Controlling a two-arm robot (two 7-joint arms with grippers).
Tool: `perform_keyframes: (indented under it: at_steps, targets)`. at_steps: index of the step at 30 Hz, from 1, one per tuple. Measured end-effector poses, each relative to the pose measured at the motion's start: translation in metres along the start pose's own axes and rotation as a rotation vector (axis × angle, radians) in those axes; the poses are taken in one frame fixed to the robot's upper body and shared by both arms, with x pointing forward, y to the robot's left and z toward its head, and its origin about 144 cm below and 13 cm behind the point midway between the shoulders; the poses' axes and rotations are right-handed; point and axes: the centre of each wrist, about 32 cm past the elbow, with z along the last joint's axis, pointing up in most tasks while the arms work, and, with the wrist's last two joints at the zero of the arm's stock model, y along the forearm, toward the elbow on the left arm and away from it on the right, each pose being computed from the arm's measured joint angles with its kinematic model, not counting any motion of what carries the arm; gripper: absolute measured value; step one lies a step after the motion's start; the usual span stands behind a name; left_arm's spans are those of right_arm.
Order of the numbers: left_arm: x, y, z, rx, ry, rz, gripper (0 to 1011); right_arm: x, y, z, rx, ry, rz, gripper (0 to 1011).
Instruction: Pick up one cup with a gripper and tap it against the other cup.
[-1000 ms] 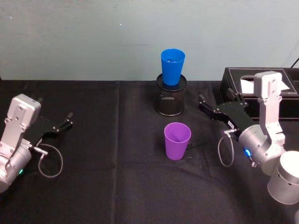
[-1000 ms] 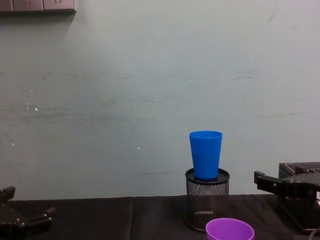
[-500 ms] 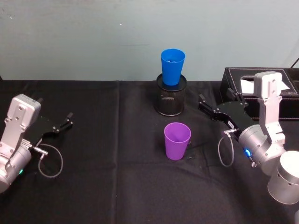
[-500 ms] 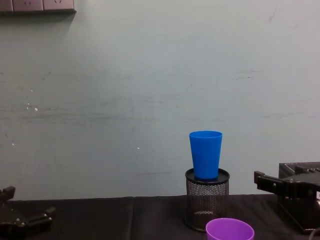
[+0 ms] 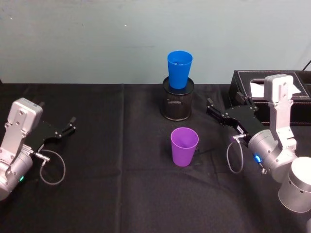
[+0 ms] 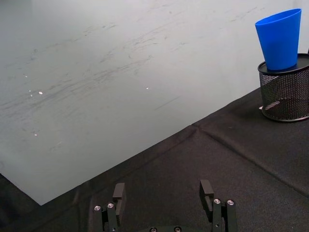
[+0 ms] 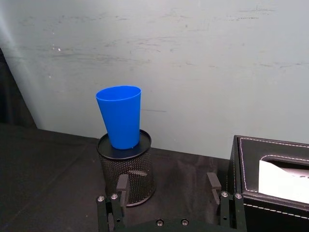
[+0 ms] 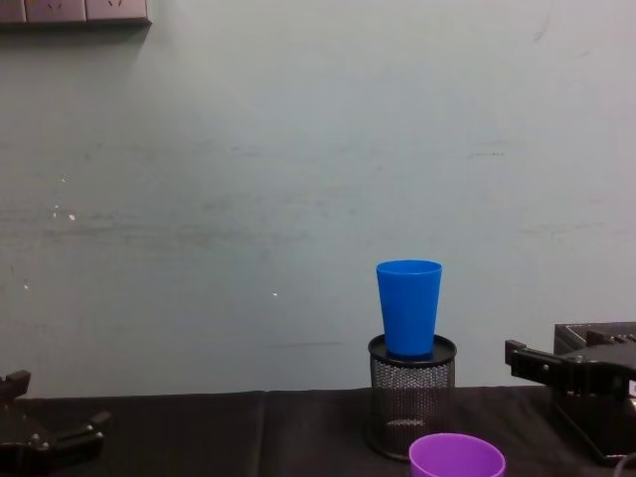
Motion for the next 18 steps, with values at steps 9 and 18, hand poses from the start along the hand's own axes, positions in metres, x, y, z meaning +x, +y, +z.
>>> perform_keyframes:
  at_steps: [9,18]
  targets:
    - [0.0000,0.0000,0.0000,0.000,0.000,0.000,1000,0.0000,0.0000,0.0000,0.000,0.000,0.000,1003]
    - [0.0000,0.0000,0.0000,0.000,0.000,0.000,1000,0.0000,0.0000,0.0000,0.000,0.000,0.000,1003]
